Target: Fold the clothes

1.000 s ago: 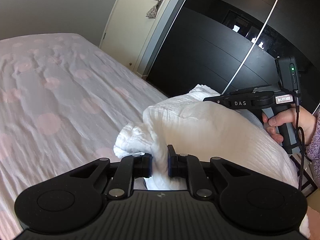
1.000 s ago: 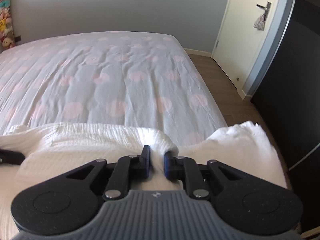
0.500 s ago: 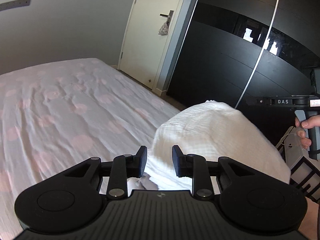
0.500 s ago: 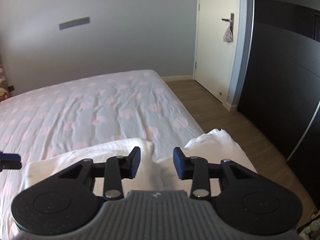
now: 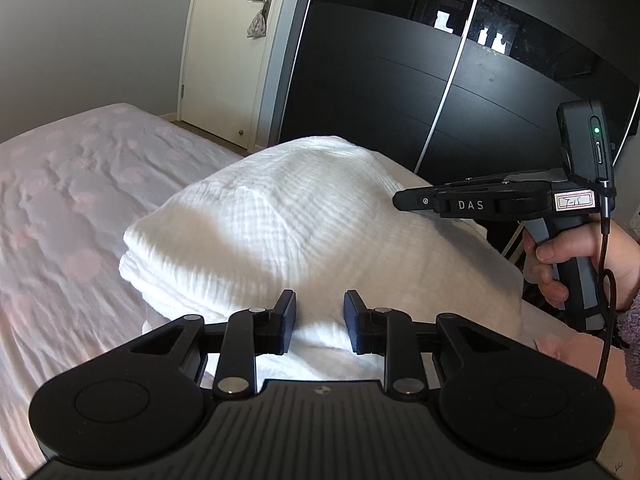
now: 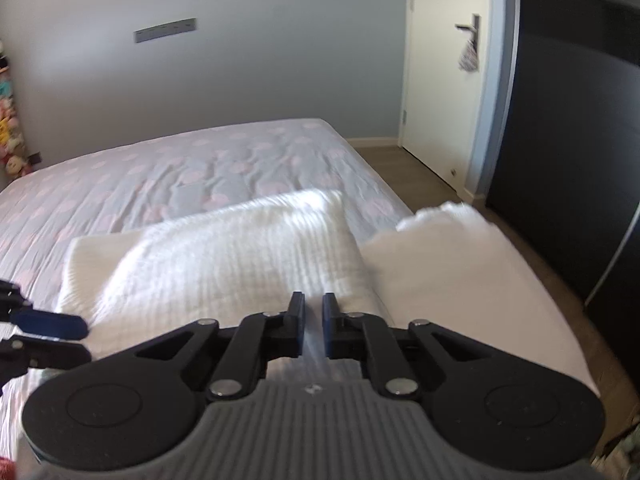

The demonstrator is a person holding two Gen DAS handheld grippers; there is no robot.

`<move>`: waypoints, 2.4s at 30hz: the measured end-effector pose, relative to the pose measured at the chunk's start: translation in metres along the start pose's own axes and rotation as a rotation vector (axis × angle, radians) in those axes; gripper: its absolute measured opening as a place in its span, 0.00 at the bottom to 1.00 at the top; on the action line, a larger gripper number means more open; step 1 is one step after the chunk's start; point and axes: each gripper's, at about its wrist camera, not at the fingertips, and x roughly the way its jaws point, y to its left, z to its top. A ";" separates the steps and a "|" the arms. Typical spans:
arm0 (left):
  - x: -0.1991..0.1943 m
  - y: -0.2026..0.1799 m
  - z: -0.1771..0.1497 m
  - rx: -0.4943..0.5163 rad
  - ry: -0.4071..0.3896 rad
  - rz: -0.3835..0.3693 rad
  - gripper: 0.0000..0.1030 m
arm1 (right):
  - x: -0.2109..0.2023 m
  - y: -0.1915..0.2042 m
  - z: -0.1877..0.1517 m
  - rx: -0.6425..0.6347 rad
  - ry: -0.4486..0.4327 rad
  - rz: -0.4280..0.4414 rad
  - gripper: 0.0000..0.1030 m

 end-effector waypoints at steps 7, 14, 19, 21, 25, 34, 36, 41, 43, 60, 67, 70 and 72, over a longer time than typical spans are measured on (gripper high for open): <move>0.026 -0.002 0.003 0.074 0.059 0.042 0.23 | 0.036 -0.027 -0.017 0.151 0.040 0.042 0.06; -0.006 -0.008 0.006 0.073 0.020 0.039 0.23 | 0.001 -0.030 -0.008 0.161 -0.019 0.061 0.08; -0.038 -0.035 0.007 0.119 -0.050 0.039 0.31 | -0.046 -0.031 -0.016 0.147 -0.093 0.067 0.15; -0.036 -0.048 0.001 0.151 -0.035 0.031 0.39 | -0.061 -0.027 -0.026 0.121 -0.102 0.065 0.15; -0.029 -0.070 -0.012 0.199 0.016 0.029 0.39 | -0.071 -0.022 -0.047 0.077 -0.079 0.041 0.15; -0.035 -0.050 -0.037 0.170 0.095 0.090 0.38 | -0.078 -0.031 -0.099 0.136 0.009 -0.043 0.15; -0.045 -0.047 -0.040 0.156 0.092 0.113 0.38 | -0.087 -0.033 -0.105 0.148 0.011 -0.076 0.17; -0.078 -0.044 -0.050 0.121 0.036 0.153 0.39 | -0.125 -0.027 -0.119 0.180 -0.040 -0.138 0.36; -0.095 -0.046 -0.051 0.113 -0.004 0.169 0.46 | -0.142 -0.017 -0.120 0.185 -0.085 -0.157 0.48; -0.201 -0.077 -0.031 0.002 -0.276 0.340 0.74 | -0.261 0.115 -0.087 0.236 -0.439 -0.244 0.99; -0.217 -0.080 -0.041 0.014 -0.262 0.451 0.75 | -0.281 0.144 -0.099 0.336 -0.483 -0.327 0.99; -0.229 -0.081 -0.048 0.017 -0.296 0.469 0.75 | -0.284 0.151 -0.106 0.345 -0.475 -0.313 0.99; -0.236 -0.083 -0.055 0.026 -0.327 0.485 0.77 | -0.283 0.156 -0.111 0.344 -0.468 -0.317 0.99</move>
